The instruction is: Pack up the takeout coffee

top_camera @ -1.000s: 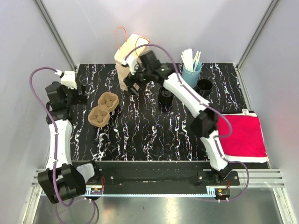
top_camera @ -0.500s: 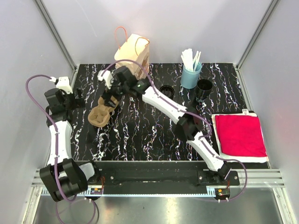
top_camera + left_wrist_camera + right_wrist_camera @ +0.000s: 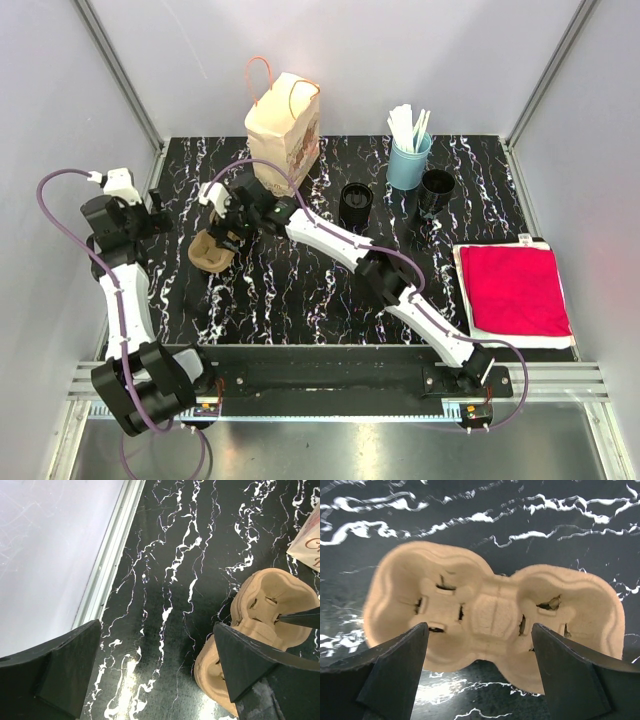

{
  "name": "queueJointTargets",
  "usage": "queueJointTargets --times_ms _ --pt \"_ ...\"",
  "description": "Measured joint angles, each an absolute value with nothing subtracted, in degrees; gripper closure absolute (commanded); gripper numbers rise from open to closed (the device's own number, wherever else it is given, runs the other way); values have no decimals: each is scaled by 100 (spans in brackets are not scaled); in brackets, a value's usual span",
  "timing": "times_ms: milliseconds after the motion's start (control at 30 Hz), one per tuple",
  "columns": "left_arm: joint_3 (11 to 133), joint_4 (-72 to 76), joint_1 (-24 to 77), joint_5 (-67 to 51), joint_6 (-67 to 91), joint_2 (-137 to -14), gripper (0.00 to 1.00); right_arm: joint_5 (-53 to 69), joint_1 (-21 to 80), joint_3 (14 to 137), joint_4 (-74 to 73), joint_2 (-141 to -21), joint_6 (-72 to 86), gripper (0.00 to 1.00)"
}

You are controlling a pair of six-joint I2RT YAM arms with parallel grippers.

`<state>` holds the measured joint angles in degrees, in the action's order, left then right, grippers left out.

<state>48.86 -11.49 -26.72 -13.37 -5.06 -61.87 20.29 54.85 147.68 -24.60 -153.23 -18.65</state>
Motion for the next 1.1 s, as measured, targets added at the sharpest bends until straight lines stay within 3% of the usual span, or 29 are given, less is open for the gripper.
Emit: queueJointTargets --times_ms 300,667,767,1100 --pt "4862 -1149 -2722 -1623 -440 -6167 1 1820 5485 14770 -2145 -15546 -1959 23" --pt "4814 -1149 -2773 -1761 -427 -6143 1 1745 5485 14774 -2012 -15653 -1892 60" --pt "4814 -1149 -2775 -1780 -419 -6145 1 1754 5485 14774 -1994 -15653 -1879 65" --pt "4814 -1149 -2783 -1826 -414 -6160 1 1761 5485 14879 -2003 -15653 -1865 60"
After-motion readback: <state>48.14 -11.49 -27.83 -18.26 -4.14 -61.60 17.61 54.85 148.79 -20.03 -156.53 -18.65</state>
